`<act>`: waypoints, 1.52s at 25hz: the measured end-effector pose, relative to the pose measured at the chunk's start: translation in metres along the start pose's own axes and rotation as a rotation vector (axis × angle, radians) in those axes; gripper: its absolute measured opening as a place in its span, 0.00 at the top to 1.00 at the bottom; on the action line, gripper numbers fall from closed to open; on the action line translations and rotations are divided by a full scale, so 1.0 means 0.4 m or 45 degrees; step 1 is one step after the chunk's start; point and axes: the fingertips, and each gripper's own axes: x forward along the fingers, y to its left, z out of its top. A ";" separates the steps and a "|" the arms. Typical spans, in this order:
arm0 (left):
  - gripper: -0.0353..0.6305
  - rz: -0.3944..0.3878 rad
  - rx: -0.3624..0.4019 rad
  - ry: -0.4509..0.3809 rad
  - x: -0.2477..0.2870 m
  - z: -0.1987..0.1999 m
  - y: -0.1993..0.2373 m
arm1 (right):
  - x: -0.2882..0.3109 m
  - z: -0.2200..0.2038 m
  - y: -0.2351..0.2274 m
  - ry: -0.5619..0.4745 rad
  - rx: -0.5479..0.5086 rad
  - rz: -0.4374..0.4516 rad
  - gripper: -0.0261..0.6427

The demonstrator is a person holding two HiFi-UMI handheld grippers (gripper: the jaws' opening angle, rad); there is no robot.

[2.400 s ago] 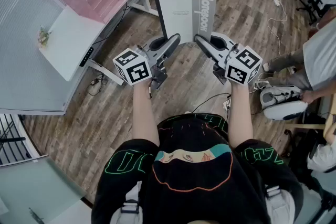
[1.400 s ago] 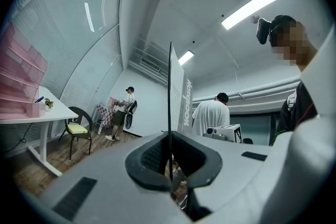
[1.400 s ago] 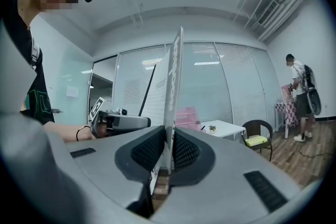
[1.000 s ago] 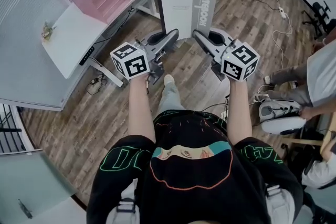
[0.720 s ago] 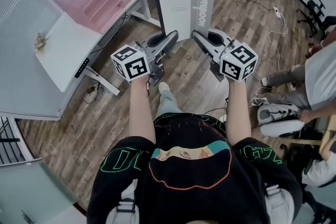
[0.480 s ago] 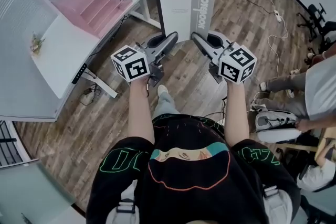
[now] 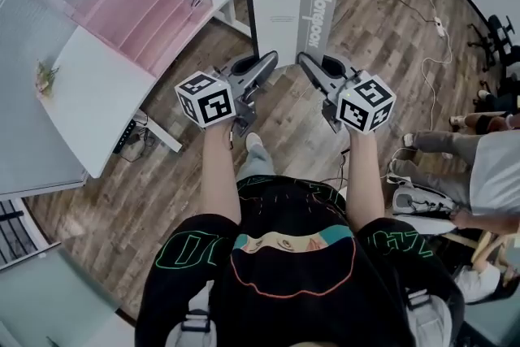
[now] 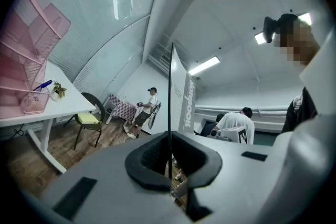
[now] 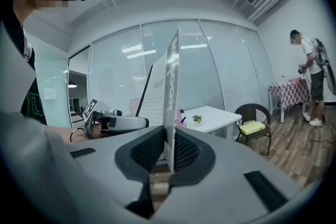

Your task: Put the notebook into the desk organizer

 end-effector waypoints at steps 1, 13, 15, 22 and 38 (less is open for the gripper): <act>0.94 0.010 -0.010 0.000 0.005 0.011 0.033 | 0.031 -0.001 -0.017 0.011 0.007 -0.002 0.91; 0.94 0.013 -0.126 0.009 0.100 0.107 0.329 | 0.280 0.010 -0.215 0.097 0.047 -0.066 0.91; 0.94 0.013 -0.147 0.021 0.110 0.103 0.354 | 0.295 -0.001 -0.234 0.117 0.061 -0.074 0.91; 0.94 0.049 -0.201 -0.002 0.121 0.112 0.421 | 0.357 -0.010 -0.276 0.169 0.072 -0.040 0.91; 0.94 0.359 -0.261 -0.151 0.079 0.079 0.506 | 0.468 -0.075 -0.301 0.308 0.100 0.293 0.91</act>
